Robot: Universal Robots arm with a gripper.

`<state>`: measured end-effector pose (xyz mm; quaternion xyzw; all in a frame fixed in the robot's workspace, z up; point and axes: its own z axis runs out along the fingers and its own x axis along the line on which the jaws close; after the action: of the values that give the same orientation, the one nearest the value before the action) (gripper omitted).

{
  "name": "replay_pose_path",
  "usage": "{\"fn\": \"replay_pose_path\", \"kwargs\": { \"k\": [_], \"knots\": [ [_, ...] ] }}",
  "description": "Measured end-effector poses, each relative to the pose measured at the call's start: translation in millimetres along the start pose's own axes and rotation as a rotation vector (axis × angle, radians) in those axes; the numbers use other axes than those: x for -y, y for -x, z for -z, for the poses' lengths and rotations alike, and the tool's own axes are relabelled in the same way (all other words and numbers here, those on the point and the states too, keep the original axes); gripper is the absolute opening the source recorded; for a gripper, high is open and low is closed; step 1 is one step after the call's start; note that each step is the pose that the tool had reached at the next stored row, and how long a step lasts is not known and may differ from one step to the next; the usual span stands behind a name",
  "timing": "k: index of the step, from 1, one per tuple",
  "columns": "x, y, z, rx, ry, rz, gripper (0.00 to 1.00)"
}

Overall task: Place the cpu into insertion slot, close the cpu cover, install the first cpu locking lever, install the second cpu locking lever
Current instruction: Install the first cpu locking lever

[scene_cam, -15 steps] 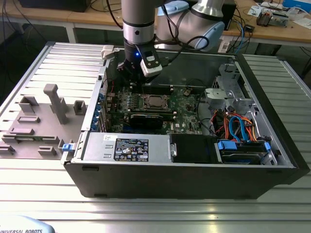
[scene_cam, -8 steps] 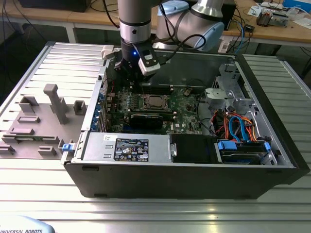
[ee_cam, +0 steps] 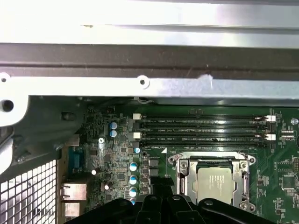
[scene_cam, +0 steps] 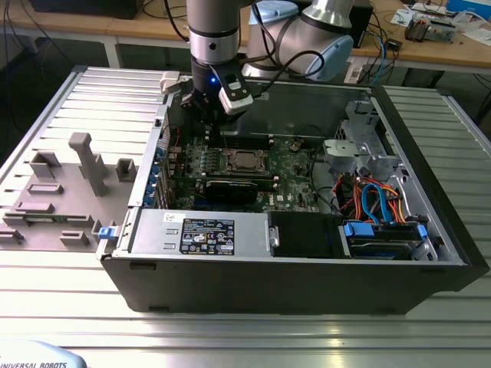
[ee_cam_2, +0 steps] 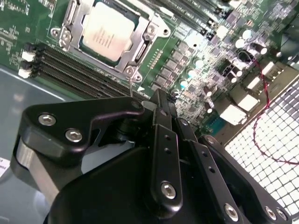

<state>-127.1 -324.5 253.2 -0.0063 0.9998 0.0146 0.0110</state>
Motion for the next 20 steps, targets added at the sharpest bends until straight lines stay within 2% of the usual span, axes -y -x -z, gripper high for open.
{"fn": "replay_pose_path", "kwargs": {
  "k": [6, 12, 20],
  "knots": [
    [-3.2, -6.0, 1.2, 0.0074, -0.0001, 0.003, 0.11],
    [-9.8, -5.9, 4.6, 0.0112, 0.0000, 0.007, 0.11],
    [-12.2, -2.6, 4.4, 0.0119, 0.0001, 0.009, 0.11]
  ]
}}
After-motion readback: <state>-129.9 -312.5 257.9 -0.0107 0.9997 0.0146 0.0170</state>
